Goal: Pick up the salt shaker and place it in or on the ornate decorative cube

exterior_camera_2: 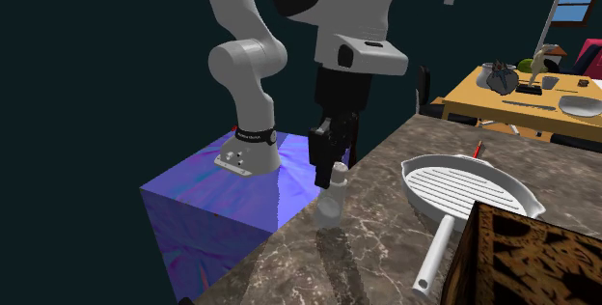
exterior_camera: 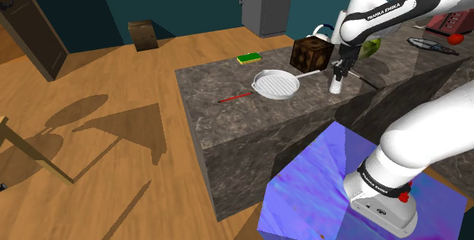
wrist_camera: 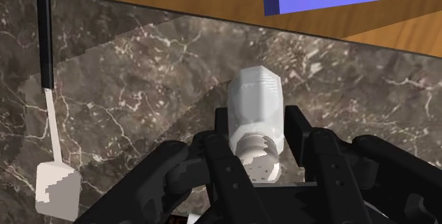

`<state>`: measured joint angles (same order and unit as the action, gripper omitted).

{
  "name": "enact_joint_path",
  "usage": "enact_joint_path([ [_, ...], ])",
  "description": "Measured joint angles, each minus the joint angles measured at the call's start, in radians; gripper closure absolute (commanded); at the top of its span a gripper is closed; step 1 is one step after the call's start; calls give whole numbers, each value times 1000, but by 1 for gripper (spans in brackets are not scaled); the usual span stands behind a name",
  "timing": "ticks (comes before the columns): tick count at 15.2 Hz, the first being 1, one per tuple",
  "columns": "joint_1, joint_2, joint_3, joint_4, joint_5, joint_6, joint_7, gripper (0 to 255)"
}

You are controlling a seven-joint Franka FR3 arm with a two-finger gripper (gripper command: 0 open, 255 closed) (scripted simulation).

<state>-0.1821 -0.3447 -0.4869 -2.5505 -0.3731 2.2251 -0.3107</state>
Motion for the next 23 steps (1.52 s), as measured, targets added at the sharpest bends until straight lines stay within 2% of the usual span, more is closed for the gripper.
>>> enact_joint_path([
  [23, 6, -126, 65, 218, 34, -340, -34, 255],
])
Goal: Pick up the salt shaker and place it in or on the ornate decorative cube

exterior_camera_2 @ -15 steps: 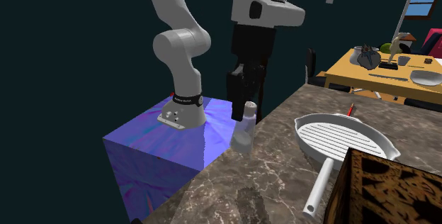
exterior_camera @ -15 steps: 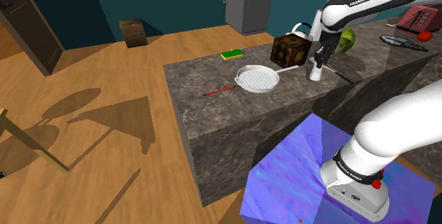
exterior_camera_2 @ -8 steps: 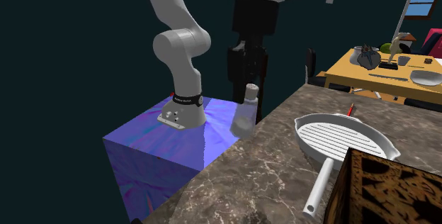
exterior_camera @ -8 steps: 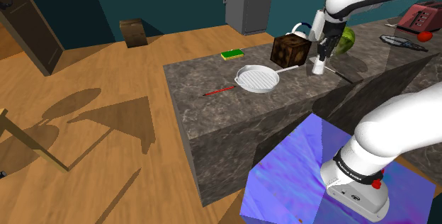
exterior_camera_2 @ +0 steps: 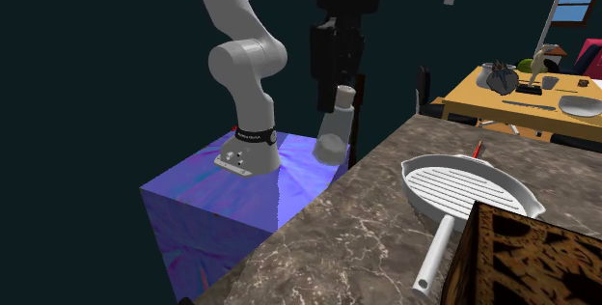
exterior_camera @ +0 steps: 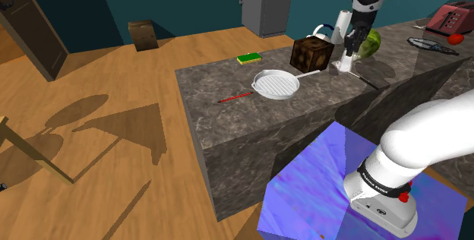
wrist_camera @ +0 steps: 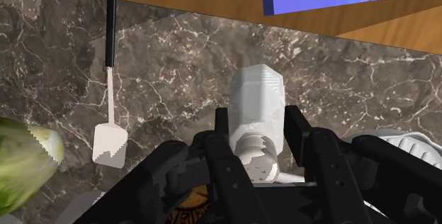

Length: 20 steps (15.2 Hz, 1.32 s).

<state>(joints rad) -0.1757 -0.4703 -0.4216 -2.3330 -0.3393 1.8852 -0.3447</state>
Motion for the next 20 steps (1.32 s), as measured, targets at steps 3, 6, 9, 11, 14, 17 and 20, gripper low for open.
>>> enact_joint_path([
  [3, 2, -10, 10, 33, 5, -44, -3, 255],
  [6, 5, -7, 15, 74, 12, -81, -10, 255],
  [9, 6, -10, 20, 113, 16, -122, -18, 255],
  [11, 7, -13, 26, 137, 19, -149, -19, 255],
  [14, 10, -7, 30, 177, 24, -183, -27, 255],
  [17, 14, 14, 29, 224, 33, -208, -35, 255],
  [20, 32, 131, 3, 338, 67, -205, -62, 255],
])
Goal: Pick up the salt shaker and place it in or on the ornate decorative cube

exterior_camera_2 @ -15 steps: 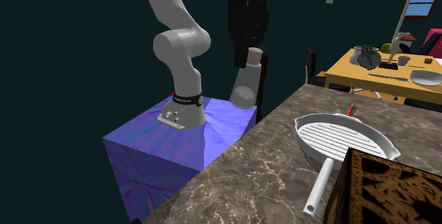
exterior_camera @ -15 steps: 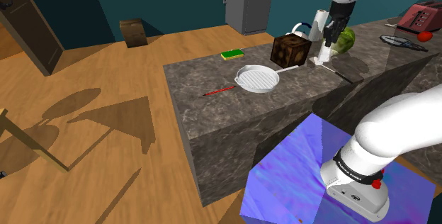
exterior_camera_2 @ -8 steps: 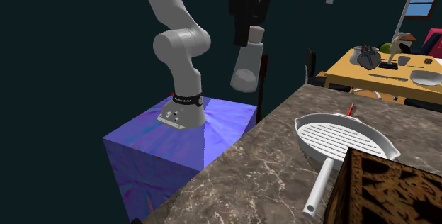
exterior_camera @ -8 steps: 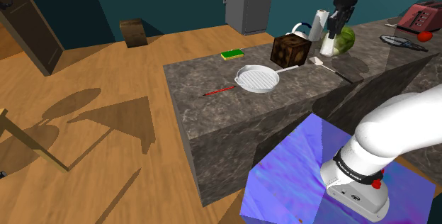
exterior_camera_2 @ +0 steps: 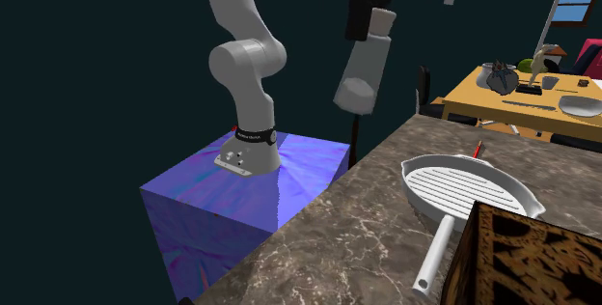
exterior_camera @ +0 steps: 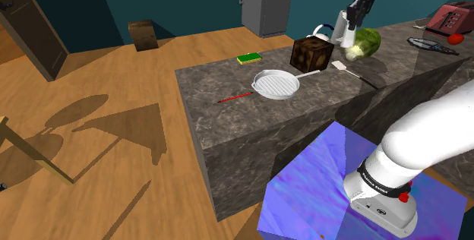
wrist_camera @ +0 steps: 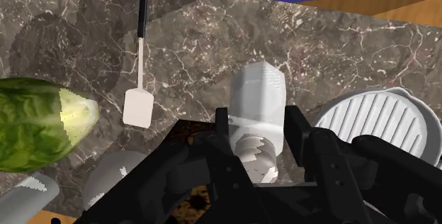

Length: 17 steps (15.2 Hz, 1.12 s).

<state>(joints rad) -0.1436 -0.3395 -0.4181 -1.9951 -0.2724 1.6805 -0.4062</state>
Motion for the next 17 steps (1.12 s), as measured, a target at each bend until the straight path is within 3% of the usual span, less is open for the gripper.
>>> enact_joint_path([
  [9, -2, 399, -75, 432, 166, -51, -119, 255],
  [13, -64, 622, -90, 716, 274, -131, -183, 255],
  [16, -176, 858, -79, 1084, 379, -271, -220, 255],
  [17, -189, 890, -74, 1130, 391, -287, -221, 255],
])
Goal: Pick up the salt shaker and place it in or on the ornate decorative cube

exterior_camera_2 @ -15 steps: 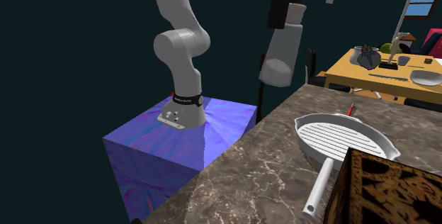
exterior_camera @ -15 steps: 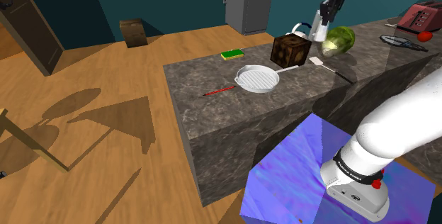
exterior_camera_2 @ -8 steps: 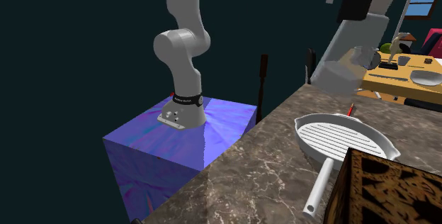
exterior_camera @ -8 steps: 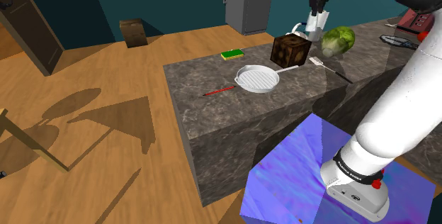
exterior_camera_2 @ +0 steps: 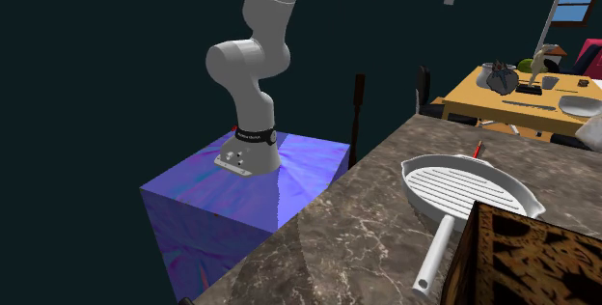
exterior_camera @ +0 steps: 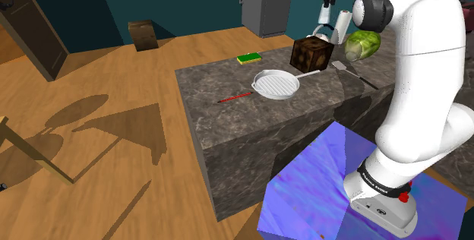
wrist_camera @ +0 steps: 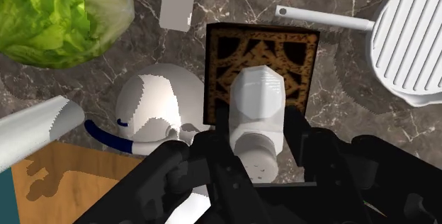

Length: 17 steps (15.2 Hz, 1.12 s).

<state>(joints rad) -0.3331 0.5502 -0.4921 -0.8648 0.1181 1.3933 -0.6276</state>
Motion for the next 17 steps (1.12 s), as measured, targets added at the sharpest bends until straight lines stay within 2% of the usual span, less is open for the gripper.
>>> enact_joint_path([
  [2, 0, 15, 4, -1, 5, 15, 2, 255],
  [10, 54, -52, -2, -221, -23, 164, 16, 255],
  [17, 81, -83, -3, -366, -36, 278, 25, 255],
])
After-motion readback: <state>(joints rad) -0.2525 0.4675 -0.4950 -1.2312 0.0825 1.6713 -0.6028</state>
